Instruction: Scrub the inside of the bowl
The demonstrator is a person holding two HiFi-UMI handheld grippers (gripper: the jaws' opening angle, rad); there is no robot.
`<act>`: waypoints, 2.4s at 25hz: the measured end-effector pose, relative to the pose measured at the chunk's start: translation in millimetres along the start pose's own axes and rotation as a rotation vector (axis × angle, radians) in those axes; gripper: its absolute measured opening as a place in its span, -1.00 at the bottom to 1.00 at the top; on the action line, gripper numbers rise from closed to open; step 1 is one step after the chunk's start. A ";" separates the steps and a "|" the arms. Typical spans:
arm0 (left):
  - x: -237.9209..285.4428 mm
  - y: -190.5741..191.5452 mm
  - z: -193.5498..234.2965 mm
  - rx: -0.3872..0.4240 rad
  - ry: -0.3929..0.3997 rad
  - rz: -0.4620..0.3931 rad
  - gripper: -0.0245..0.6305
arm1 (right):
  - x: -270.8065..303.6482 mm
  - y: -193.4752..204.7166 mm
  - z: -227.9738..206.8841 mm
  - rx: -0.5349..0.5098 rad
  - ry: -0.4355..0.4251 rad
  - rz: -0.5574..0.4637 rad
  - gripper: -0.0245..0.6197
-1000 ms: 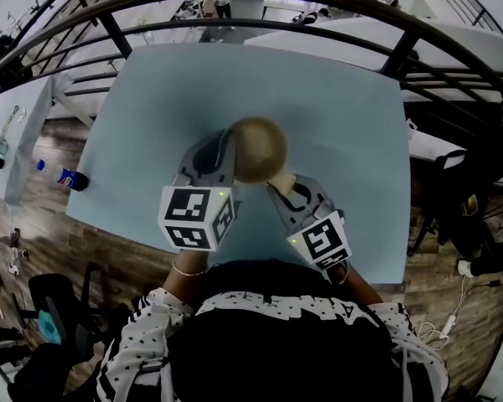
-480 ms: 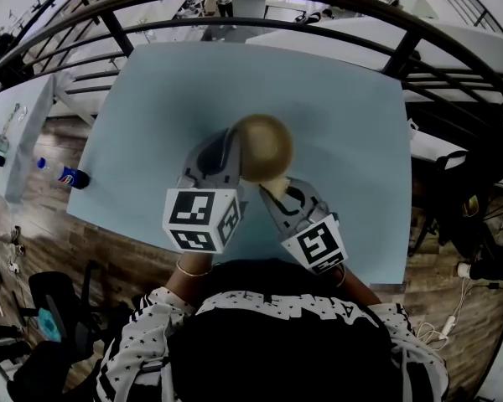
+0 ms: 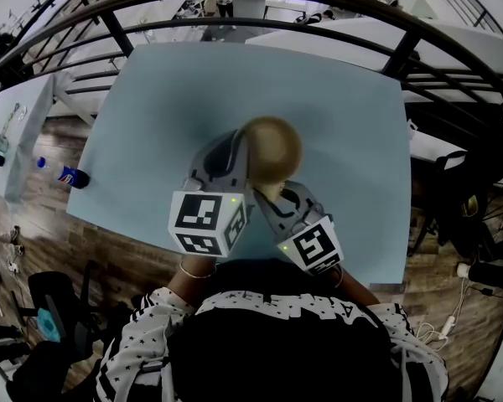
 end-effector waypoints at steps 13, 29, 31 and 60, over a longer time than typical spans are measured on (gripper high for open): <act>-3.9 5.4 -11.6 0.022 0.030 0.000 -0.85 | 1.1 4.2 10.9 0.014 -0.028 0.006 -0.75; 18.4 33.5 18.9 -0.132 0.067 0.064 -0.85 | -37.0 47.3 -25.9 0.113 0.139 0.105 -0.75; 27.4 34.7 14.3 -0.132 0.073 0.080 -0.85 | -47.2 50.4 -36.3 0.134 0.171 0.111 -0.75; 115.1 155.5 53.1 -0.280 0.095 0.419 -0.85 | -59.5 80.6 -63.5 0.345 0.319 0.184 -0.75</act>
Point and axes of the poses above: the fingertips, and each gripper's own axes: x forward along the fingers, z to its left, y out of its underside, the point moved 2 cm from there along -x, backward along the fingers, and after that the axes turned 8 degrees about z, right-handed, at the moved point
